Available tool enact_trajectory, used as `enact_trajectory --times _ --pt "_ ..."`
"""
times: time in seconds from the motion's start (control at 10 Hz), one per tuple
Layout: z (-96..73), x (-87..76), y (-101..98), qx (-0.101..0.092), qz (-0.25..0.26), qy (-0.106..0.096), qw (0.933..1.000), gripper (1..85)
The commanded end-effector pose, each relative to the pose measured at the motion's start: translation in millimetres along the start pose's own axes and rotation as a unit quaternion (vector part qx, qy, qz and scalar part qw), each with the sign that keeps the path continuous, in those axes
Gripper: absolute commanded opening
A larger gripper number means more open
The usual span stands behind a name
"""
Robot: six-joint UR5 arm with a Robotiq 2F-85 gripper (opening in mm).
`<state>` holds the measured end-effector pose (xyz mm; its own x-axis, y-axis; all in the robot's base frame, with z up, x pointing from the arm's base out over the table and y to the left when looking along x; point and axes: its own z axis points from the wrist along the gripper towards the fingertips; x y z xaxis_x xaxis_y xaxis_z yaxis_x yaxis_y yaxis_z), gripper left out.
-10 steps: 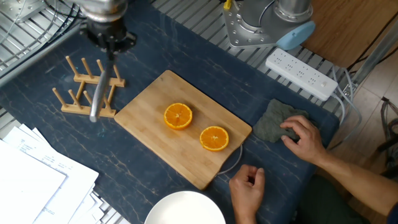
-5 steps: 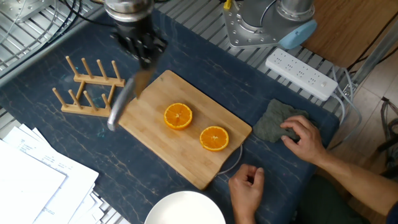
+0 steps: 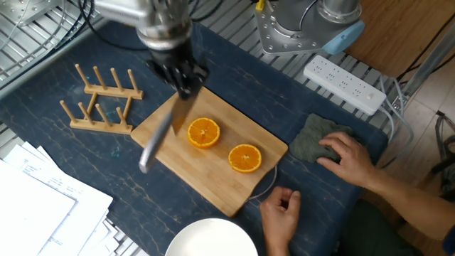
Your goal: Chop the orange
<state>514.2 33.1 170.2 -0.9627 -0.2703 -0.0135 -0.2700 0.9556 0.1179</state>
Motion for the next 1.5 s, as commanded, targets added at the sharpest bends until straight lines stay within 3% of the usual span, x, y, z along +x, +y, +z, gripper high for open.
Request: enact_trajectory --times 0.0,0.2,0.6,1.4 --pt "24.4 -24.8 15.9 0.001 -0.03 -0.019 0.9994 1.3" --pt "32.3 -30.1 6.9 0.016 -0.056 -0.019 0.9981 1.3" --pt "39.4 -28.5 18.6 -0.004 -0.064 -0.01 0.9979 1.3" --pt "60.1 -25.3 21.2 -0.001 -0.067 -0.007 0.9977 1.3"
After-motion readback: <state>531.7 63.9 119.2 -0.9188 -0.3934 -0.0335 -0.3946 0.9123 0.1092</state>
